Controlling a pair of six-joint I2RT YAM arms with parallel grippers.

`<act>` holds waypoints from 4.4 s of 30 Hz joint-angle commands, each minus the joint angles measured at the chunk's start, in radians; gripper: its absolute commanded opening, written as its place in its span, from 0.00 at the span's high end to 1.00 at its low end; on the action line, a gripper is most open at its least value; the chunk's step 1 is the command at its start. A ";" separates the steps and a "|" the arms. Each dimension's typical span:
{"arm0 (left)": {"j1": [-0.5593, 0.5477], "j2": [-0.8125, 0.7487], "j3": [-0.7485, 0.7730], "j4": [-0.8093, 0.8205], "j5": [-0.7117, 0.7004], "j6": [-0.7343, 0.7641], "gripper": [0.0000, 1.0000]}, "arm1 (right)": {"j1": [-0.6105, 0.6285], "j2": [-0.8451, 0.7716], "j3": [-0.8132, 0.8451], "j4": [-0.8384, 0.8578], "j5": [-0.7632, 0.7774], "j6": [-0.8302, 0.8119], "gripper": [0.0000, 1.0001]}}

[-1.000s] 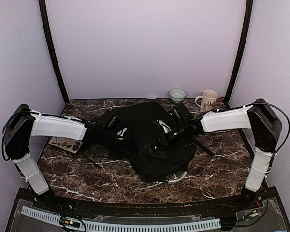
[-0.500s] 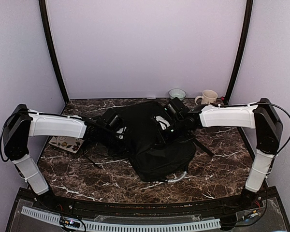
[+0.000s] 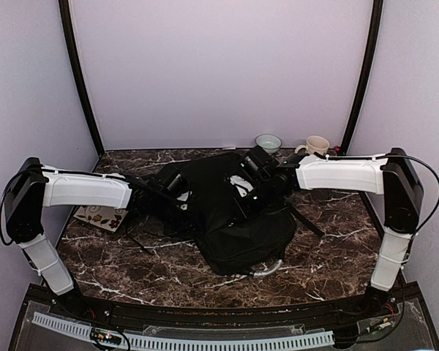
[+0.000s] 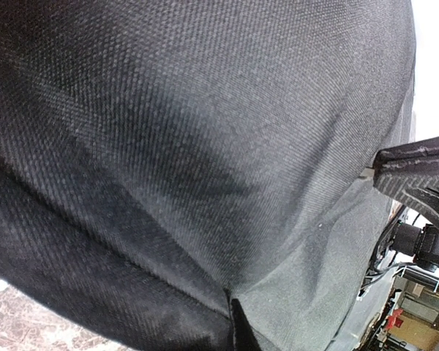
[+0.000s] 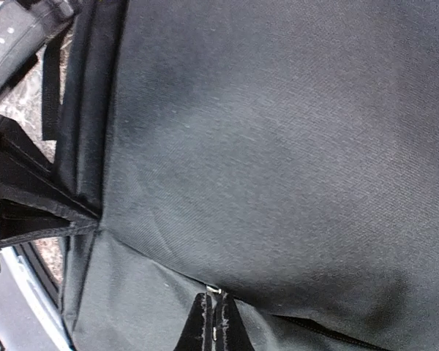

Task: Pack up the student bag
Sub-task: Zip the student bag into the second largest pocket of the bag, then put down the student bag at the center of the board, then reset both arms

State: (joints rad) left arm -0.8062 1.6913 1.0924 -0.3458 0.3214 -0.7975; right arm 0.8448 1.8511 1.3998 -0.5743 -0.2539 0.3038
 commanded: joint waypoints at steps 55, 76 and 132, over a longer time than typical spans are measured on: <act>0.002 -0.191 0.056 -0.381 -0.123 0.065 1.00 | -0.261 -0.196 -0.183 -0.055 0.472 -0.065 1.00; 0.015 -0.324 0.075 -0.320 -0.297 0.142 0.16 | -0.301 -0.411 -0.130 0.066 0.417 -0.090 0.35; 0.795 -0.119 -0.866 1.695 -0.326 0.900 0.08 | -0.330 -0.694 -0.162 0.088 0.597 -0.014 0.15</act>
State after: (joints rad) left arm -0.0292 1.5482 0.2687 1.1225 -0.0883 0.1055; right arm 0.5205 1.1484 1.2079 -0.4789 0.3374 0.2714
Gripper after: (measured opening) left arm 0.908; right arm 0.848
